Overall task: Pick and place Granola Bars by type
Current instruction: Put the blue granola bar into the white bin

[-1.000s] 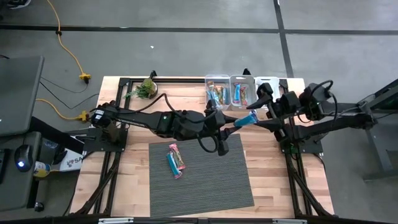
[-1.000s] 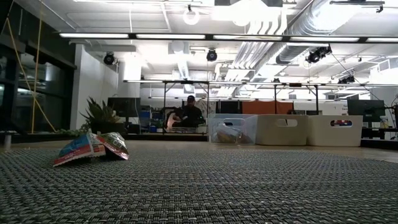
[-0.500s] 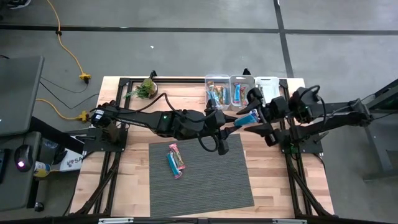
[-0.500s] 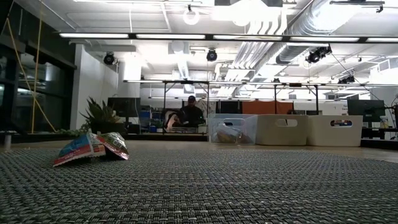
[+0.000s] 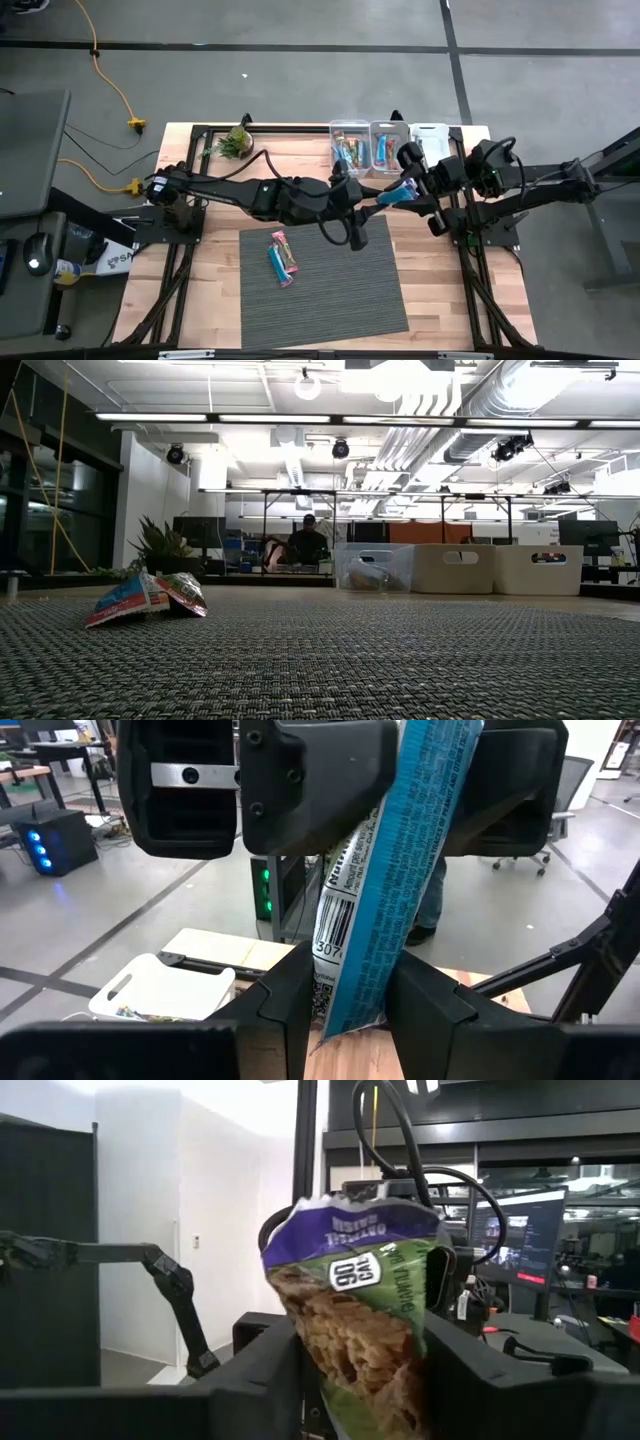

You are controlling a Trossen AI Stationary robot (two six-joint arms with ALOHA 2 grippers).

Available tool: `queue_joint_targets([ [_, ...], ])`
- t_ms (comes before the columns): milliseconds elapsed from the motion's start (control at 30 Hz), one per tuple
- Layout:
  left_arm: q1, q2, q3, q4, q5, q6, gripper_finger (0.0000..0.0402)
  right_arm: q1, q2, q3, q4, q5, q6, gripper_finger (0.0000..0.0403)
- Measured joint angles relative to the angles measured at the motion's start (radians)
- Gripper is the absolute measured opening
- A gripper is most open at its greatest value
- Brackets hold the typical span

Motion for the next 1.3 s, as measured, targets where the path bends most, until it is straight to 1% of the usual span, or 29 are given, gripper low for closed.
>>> queue_joint_targets([
  [200, 0.0, 0.0, 0.0, 0.0, 0.002, 0.0, 0.0108, 0.0, 0.0, 0.0, -0.001, -0.018, -0.015, 0.0092],
  [333, 0.0, 0.0, 0.0, 0.001, 0.002, 0.0, 0.0108, 0.0, -0.001, 0.0, -0.002, -0.018, -0.015, 0.0067],
  [467, 0.0, 0.0, 0.0, 0.001, 0.001, 0.0, 0.0108, 0.0, -0.001, 0.0, -0.002, -0.018, -0.014, 0.0053],
  [733, -0.001, 0.0, 0.0, -0.037, -0.012, -0.002, 0.0115, 0.0, -0.001, -0.002, -0.011, -0.018, -0.008, 0.0051],
  [867, -0.001, 0.0, 0.001, -0.042, -0.012, -0.002, 0.0141, 0.0, -0.001, -0.002, -0.013, -0.019, -0.007, 0.0046],
  [1167, 0.0, 0.0, 0.001, -0.065, -0.014, 0.0, 0.022, 0.0, -0.006, -0.001, -0.007, -0.022, -0.007, 0.0043],
  [1300, 0.0, 0.0, 0.0, -0.111, -0.029, 0.0, 0.0249, -0.003, -0.02, -0.001, -0.008, -0.021, -0.011, 0.004],
])
